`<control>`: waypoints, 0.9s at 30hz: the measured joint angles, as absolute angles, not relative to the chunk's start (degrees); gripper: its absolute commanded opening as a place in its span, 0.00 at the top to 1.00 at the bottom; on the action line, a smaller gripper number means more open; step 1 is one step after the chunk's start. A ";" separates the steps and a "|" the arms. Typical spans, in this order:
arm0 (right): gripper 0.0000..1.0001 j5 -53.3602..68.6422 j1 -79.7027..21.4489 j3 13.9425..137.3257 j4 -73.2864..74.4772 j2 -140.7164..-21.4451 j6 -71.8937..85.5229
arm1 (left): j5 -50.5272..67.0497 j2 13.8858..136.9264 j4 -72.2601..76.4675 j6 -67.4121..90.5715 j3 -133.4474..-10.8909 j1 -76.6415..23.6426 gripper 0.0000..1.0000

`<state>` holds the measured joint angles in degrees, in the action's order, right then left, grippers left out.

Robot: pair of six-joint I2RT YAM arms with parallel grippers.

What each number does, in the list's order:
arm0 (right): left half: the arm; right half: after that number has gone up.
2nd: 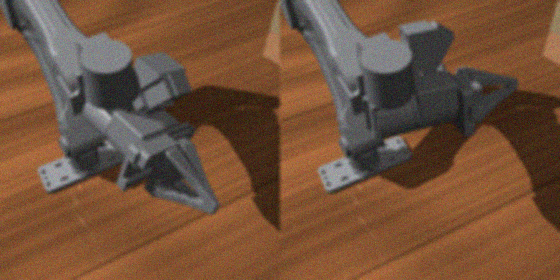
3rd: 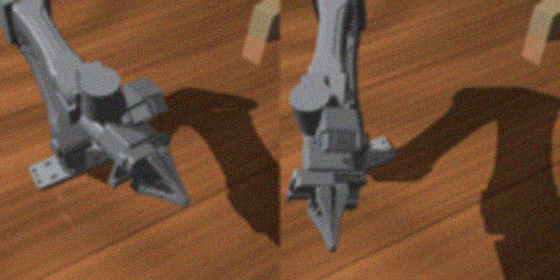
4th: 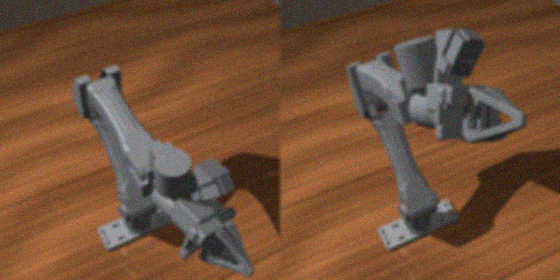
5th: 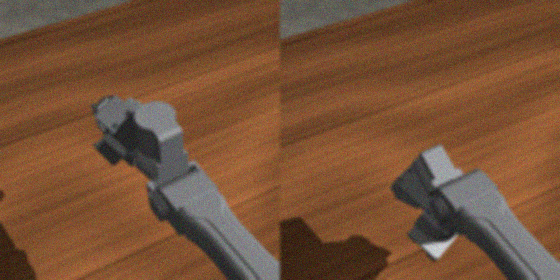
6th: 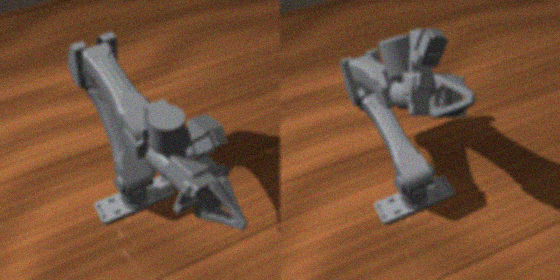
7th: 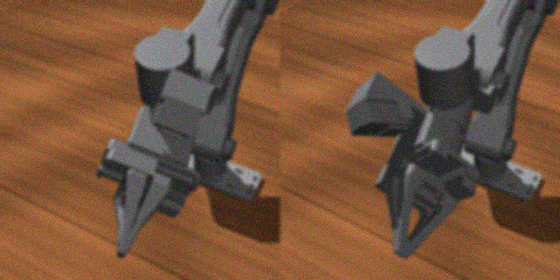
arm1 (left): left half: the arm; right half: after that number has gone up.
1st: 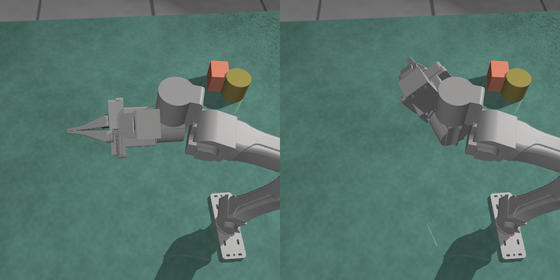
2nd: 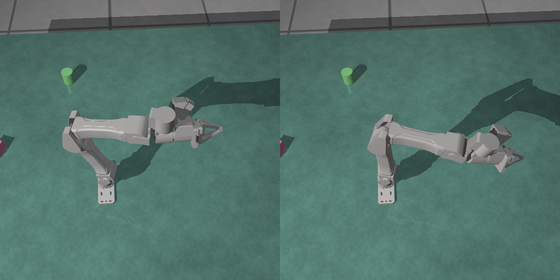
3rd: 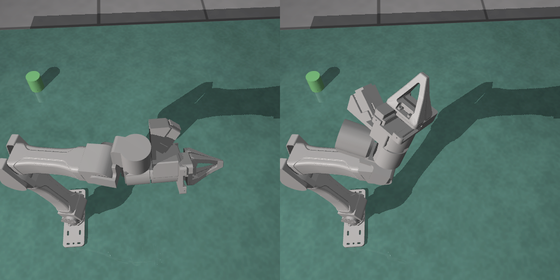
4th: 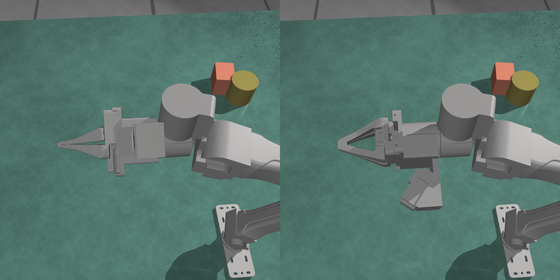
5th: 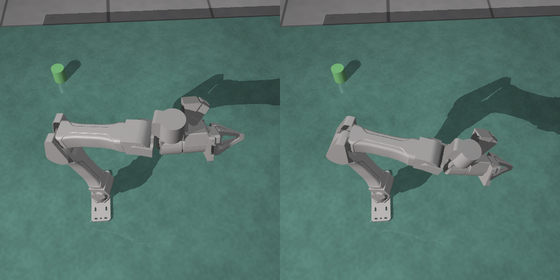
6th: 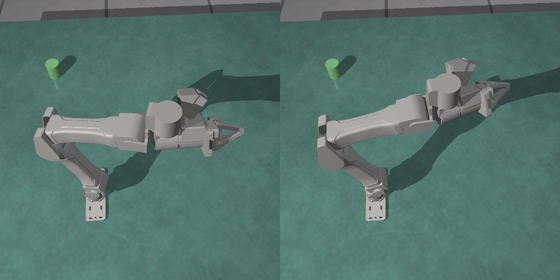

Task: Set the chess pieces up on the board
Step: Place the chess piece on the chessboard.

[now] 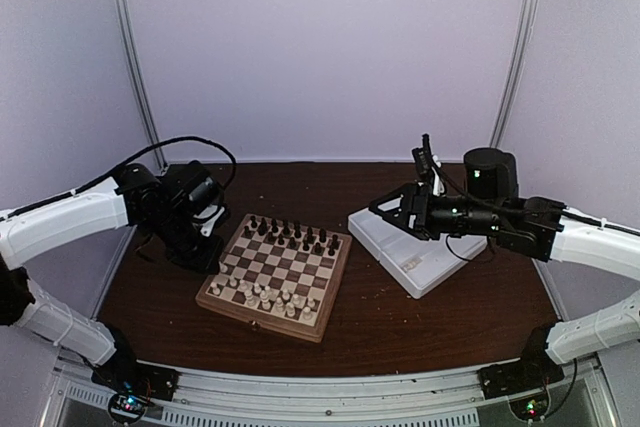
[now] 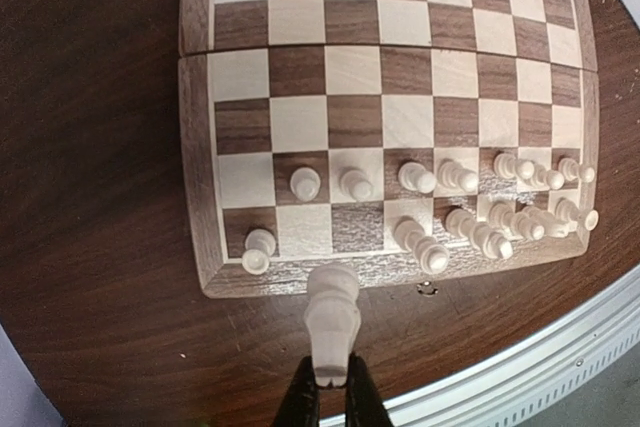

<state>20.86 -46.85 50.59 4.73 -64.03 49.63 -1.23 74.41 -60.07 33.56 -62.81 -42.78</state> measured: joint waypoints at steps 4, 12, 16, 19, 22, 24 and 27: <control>0.39 20.84 -46.83 50.54 4.75 -64.03 49.45 | 0.36 79.46 -62.72 33.45 -65.43 -42.74 1.00; 0.39 20.84 -46.44 50.09 4.80 -64.03 49.39 | 0.97 84.16 -64.77 31.77 -65.49 -42.72 1.00; 0.39 20.84 -46.17 49.47 4.80 -64.03 49.39 | 1.37 86.56 -64.71 30.74 -65.49 -42.72 1.00; 0.39 20.86 -46.11 48.88 4.91 -64.03 49.41 | 1.37 87.48 -64.49 30.24 -65.47 -42.72 1.00; 0.39 20.88 -45.98 48.66 4.91 -64.03 49.41 | 1.30 88.53 -64.38 29.82 -65.49 -42.72 1.00; 0.39 20.88 -45.84 48.58 4.91 -64.03 49.41 | 1.28 89.76 -64.27 29.56 -65.49 -42.72 1.00; 0.39 20.88 -45.80 48.38 4.91 -64.03 49.41 | 1.26 90.96 -63.77 29.39 -65.49 -42.72 1.00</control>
